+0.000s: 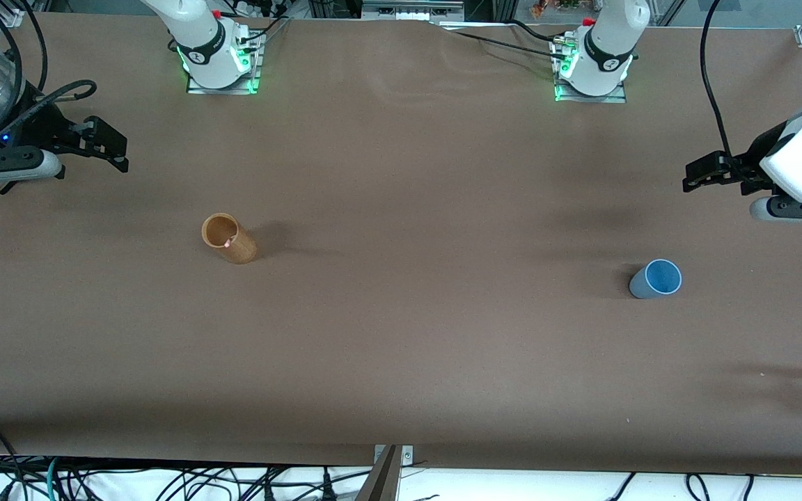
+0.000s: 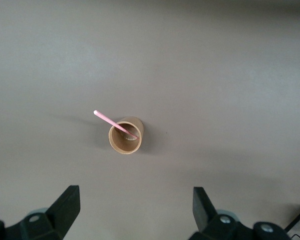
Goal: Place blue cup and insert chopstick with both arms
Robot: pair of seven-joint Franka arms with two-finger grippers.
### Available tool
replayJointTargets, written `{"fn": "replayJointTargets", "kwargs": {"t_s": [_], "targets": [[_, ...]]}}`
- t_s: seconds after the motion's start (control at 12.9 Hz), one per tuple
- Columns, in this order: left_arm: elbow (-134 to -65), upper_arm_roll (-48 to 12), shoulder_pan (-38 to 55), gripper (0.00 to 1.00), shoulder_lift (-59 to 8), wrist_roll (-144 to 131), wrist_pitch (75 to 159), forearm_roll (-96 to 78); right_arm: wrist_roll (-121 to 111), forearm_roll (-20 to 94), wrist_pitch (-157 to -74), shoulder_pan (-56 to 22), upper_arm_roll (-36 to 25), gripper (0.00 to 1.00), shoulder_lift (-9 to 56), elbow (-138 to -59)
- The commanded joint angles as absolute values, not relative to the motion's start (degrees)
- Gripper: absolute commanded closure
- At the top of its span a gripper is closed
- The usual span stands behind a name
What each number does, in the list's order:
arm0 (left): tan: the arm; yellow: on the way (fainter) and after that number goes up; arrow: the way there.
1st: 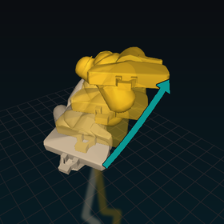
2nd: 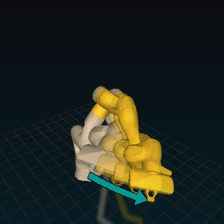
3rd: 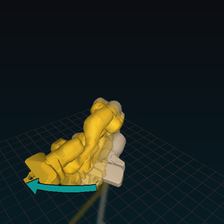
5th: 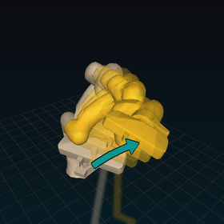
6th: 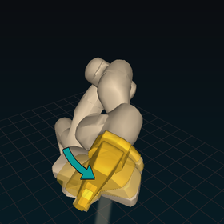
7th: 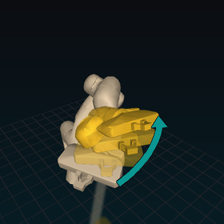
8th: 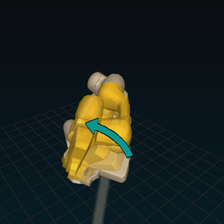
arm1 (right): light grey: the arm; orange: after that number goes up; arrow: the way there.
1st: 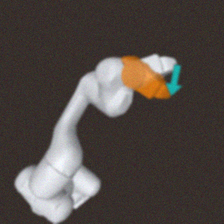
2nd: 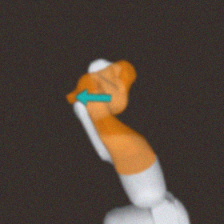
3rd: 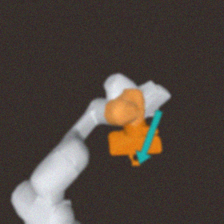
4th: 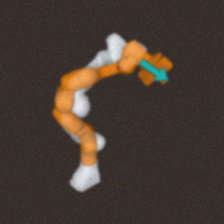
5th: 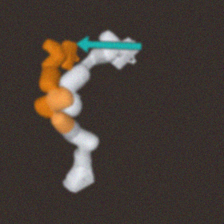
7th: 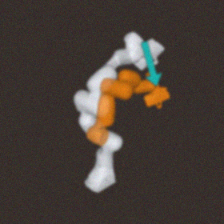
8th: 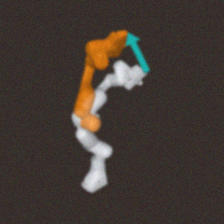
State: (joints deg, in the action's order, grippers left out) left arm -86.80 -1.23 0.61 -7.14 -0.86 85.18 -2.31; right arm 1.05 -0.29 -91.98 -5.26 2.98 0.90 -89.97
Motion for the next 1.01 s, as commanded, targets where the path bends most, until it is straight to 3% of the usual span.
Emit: {"fn": "replayJointTargets", "kwargs": {"t_s": [0.0,0.93], "targets": [[-86.4,-1.1,0.6,0.00,-7.5,-1.1,85.3,-3.8,1.5,0.1,-90.9,-4.9,3.4,0.00,1.4,-88.3],[-86.7,-1.1,0.7,0.00,-7.6,-1.0,85.3,-3.8,1.5,0.2,-90.2,-4.7,2.5,0.00,1.6,-88.3]]}}
